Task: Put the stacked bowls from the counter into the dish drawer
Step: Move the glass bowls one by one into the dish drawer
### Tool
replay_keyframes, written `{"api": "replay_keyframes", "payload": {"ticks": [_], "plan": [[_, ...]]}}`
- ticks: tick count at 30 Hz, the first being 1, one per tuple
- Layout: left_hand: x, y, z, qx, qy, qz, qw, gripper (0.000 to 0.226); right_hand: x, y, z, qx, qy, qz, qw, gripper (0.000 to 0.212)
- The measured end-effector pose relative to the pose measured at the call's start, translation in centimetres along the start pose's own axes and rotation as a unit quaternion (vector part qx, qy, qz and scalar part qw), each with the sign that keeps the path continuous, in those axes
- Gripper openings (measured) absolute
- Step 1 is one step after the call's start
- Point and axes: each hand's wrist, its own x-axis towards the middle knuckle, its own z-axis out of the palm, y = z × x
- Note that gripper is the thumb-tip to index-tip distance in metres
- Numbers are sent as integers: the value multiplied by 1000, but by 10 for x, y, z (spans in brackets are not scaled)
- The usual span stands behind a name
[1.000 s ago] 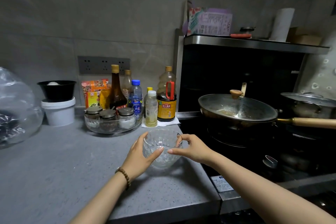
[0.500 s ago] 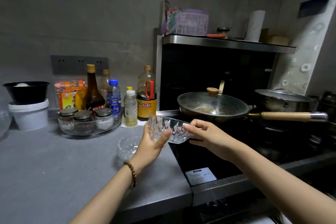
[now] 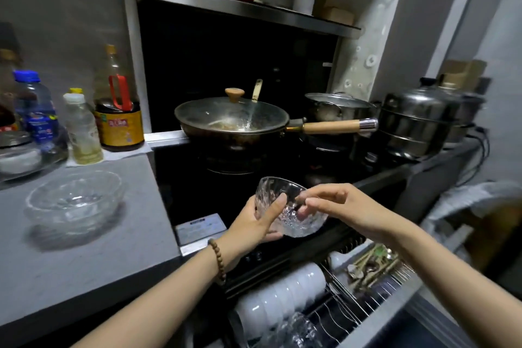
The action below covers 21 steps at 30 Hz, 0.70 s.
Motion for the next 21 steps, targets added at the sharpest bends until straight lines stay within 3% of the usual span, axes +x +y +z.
{"api": "replay_keyframes", "payload": {"ticks": [4, 9, 12, 17, 21], "plan": [[12, -37, 38, -14, -66, -79, 995, 96, -27, 33, -31, 14, -13, 61, 998, 18], [30, -85, 64, -12, -113, -149, 982, 86, -43, 85, -47, 20, 3, 131, 991, 30], [37, -116, 72, -22, -92, -193, 977, 88, -45, 115, -44, 37, 19, 183, 982, 36], [48, -172, 75, 12, -39, -229, 972, 71, -41, 162, -33, 87, 39, 265, 960, 22], [48, -219, 65, 133, 18, -227, 965, 64, -36, 204, -31, 106, 87, 324, 936, 26]]}}
